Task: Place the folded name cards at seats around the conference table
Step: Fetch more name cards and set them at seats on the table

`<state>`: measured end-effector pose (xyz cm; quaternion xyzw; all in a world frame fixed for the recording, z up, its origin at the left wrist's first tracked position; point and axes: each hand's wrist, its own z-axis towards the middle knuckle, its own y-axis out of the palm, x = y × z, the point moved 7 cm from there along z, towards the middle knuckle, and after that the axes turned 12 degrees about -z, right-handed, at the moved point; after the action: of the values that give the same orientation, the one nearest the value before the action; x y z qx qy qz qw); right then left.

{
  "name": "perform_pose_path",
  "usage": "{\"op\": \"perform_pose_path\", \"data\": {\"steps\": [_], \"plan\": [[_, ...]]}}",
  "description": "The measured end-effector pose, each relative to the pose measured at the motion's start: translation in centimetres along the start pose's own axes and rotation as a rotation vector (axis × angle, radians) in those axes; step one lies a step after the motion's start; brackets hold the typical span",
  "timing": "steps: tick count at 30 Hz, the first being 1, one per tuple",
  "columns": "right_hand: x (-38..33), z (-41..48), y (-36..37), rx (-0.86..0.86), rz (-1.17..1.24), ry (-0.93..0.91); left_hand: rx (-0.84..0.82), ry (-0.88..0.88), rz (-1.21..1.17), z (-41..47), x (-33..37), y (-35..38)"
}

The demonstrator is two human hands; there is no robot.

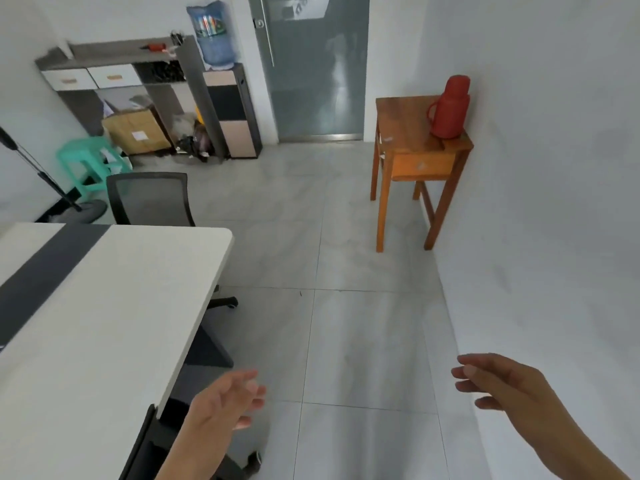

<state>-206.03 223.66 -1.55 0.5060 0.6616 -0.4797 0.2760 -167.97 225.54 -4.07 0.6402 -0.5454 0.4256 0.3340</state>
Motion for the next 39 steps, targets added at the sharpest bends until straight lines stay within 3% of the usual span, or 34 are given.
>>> {"op": "perform_pose_path", "data": {"steps": [5, 11, 20, 25, 33, 39], "plan": [[-6.4, 12.5, 0.9, -0.059, -0.089, -0.103, 0.098, 0.0, 0.009, 7.4, 2.5, 0.7], [-9.4, 26.6, 3.7, -0.074, -0.123, -0.074, 0.131, -0.03, -0.007, 21.4, 5.8, 0.7], [-20.9, 43.9, 3.6, 0.034, -0.043, -0.068, 0.065, 0.134, 0.038, 43.9, 22.4, 2.9], [-25.3, 54.8, 5.9, -0.008, -0.024, -0.068, 0.04, 0.146, 0.06, 54.3, 27.3, 3.5], [-33.9, 78.3, 10.5, -0.134, -0.094, 0.0, 0.23, -0.004, -0.037, 69.5, 30.9, 1.4], [-47.3, 91.5, 18.7, -0.323, -0.208, -0.191, 0.475, 0.021, -0.159, 76.0, 35.2, -3.6]]}}
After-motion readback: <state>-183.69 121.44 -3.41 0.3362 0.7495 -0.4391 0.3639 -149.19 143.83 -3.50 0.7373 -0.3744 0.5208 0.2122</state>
